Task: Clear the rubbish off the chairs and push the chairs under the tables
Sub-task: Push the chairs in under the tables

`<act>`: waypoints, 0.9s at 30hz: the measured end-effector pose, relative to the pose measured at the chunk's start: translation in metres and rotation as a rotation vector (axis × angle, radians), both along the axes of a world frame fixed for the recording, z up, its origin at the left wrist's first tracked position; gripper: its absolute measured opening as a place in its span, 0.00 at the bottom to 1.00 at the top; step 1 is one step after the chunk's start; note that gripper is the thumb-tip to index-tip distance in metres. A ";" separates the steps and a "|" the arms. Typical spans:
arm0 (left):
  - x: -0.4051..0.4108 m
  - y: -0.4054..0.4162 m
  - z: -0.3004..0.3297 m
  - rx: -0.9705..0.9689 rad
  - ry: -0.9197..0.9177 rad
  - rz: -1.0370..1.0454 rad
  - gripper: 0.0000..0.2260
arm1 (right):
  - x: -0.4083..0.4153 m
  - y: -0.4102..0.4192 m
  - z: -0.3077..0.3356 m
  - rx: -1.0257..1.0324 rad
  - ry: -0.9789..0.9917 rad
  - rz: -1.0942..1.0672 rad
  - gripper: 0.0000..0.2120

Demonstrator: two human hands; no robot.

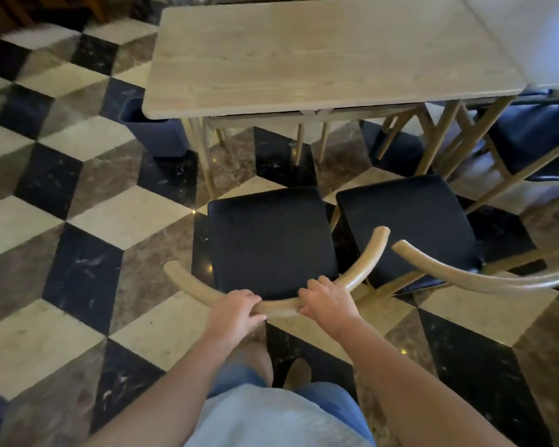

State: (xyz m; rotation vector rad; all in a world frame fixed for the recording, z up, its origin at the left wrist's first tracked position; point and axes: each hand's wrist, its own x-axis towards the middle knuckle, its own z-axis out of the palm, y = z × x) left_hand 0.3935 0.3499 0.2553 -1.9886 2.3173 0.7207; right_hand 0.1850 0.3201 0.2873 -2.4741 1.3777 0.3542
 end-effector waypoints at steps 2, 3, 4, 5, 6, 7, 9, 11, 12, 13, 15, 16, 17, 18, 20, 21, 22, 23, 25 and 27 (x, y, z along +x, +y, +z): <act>-0.001 -0.008 0.000 -0.014 -0.002 0.028 0.19 | 0.001 -0.011 -0.001 -0.008 -0.010 -0.010 0.12; -0.002 -0.013 0.001 -0.016 -0.004 0.042 0.20 | 0.001 -0.017 -0.001 -0.011 -0.016 -0.019 0.11; -0.003 -0.019 0.001 -0.013 -0.012 0.052 0.20 | 0.003 -0.024 -0.002 -0.015 -0.022 -0.029 0.11; -0.002 -0.027 0.003 -0.006 -0.025 0.056 0.21 | 0.004 -0.032 -0.002 -0.014 -0.027 -0.037 0.11; -0.001 -0.035 0.003 0.005 -0.039 0.058 0.21 | 0.006 -0.039 -0.003 -0.009 -0.030 -0.043 0.11; 0.001 -0.043 0.004 0.015 -0.047 0.057 0.21 | 0.008 -0.047 -0.004 -0.003 -0.032 -0.047 0.12; 0.005 -0.062 0.005 0.024 -0.059 0.041 0.21 | 0.012 -0.064 -0.006 0.002 -0.032 -0.051 0.12; 0.010 -0.081 0.006 0.019 -0.071 0.022 0.21 | 0.015 -0.084 -0.008 0.007 -0.034 -0.046 0.12; 0.012 -0.091 0.006 0.017 -0.076 0.015 0.21 | 0.017 -0.094 -0.010 0.011 -0.036 -0.043 0.12; 0.015 -0.102 0.005 0.015 -0.079 0.014 0.21 | 0.018 -0.105 -0.011 0.013 -0.040 -0.041 0.12; 0.020 -0.126 0.005 0.007 -0.076 0.024 0.21 | 0.023 -0.129 -0.013 0.001 -0.049 -0.039 0.12; 0.023 -0.139 0.004 0.000 -0.072 0.028 0.21 | 0.025 -0.141 -0.014 -0.008 -0.054 -0.041 0.12; 0.026 -0.152 0.004 -0.011 -0.068 0.030 0.21 | 0.028 -0.154 -0.016 -0.017 -0.059 -0.045 0.12; 0.029 -0.166 0.004 -0.023 -0.065 0.031 0.21 | 0.032 -0.168 -0.016 -0.022 -0.062 -0.049 0.12; 0.034 -0.193 0.005 -0.039 -0.060 0.033 0.21 | 0.038 -0.195 -0.017 -0.021 -0.060 -0.054 0.12; 0.037 -0.206 0.005 -0.042 -0.055 0.030 0.21 | 0.041 -0.209 -0.017 -0.019 -0.058 -0.052 0.12; 0.041 -0.219 0.005 -0.041 -0.048 0.027 0.21 | 0.045 -0.221 -0.016 -0.017 -0.055 -0.051 0.12; 0.044 -0.231 0.006 -0.039 -0.041 0.026 0.21 | 0.048 -0.233 -0.016 -0.014 -0.052 -0.050 0.12; 0.052 -0.255 0.006 -0.039 -0.036 0.027 0.21 | 0.056 -0.255 -0.014 -0.008 -0.042 -0.050 0.12; 0.059 -0.278 0.007 -0.041 -0.035 0.023 0.21 | 0.064 -0.277 -0.013 -0.009 -0.042 -0.055 0.12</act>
